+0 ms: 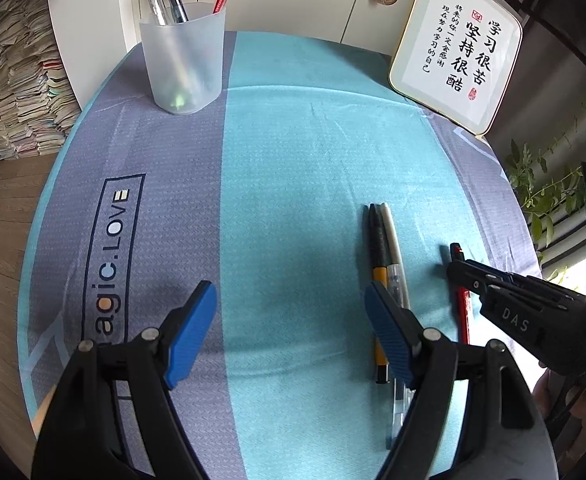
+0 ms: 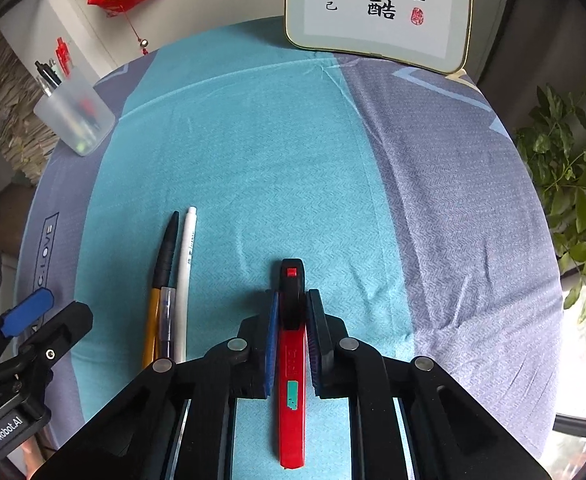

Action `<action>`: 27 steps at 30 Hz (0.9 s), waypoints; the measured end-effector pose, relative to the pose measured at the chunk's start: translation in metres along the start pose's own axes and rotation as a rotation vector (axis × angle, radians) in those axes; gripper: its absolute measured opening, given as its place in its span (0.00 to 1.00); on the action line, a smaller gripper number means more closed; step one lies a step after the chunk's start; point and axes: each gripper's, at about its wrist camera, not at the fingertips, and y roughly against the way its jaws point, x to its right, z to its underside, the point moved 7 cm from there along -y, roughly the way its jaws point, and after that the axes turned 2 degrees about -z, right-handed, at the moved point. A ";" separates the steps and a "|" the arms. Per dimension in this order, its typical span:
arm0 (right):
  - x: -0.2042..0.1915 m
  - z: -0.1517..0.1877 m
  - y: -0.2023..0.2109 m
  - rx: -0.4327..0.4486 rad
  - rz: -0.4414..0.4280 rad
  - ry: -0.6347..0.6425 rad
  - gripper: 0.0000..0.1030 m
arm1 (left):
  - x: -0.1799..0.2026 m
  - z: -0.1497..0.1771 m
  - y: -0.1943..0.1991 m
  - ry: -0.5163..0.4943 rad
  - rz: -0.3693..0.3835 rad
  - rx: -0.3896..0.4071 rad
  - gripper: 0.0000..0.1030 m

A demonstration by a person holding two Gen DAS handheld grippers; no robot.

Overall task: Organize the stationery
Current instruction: 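Grasp the red marker with the right tool, then grasp the orange-barrel pen with the left tool while the right holds the red marker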

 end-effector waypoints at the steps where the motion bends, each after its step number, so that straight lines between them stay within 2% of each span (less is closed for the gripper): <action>1: 0.001 0.000 0.002 0.006 -0.004 -0.004 0.14 | 0.001 0.000 -0.001 -0.004 -0.002 -0.001 0.74; 7: 0.008 -0.001 0.025 0.067 -0.002 -0.004 0.14 | 0.007 -0.005 -0.003 -0.009 0.005 -0.006 0.74; 13: 0.020 0.003 0.037 0.080 -0.014 -0.026 0.14 | 0.018 -0.023 -0.006 0.023 0.036 -0.022 0.74; 17: 0.026 0.004 0.039 0.083 -0.025 -0.047 0.14 | 0.023 -0.032 -0.014 0.016 0.001 -0.038 0.74; 21: 0.027 0.005 0.043 0.090 -0.045 -0.057 0.14 | 0.029 -0.032 -0.033 0.079 0.075 -0.115 0.73; 27: 0.030 0.005 0.049 0.106 -0.062 -0.061 0.14 | 0.024 -0.032 -0.043 0.050 -0.043 -0.100 0.72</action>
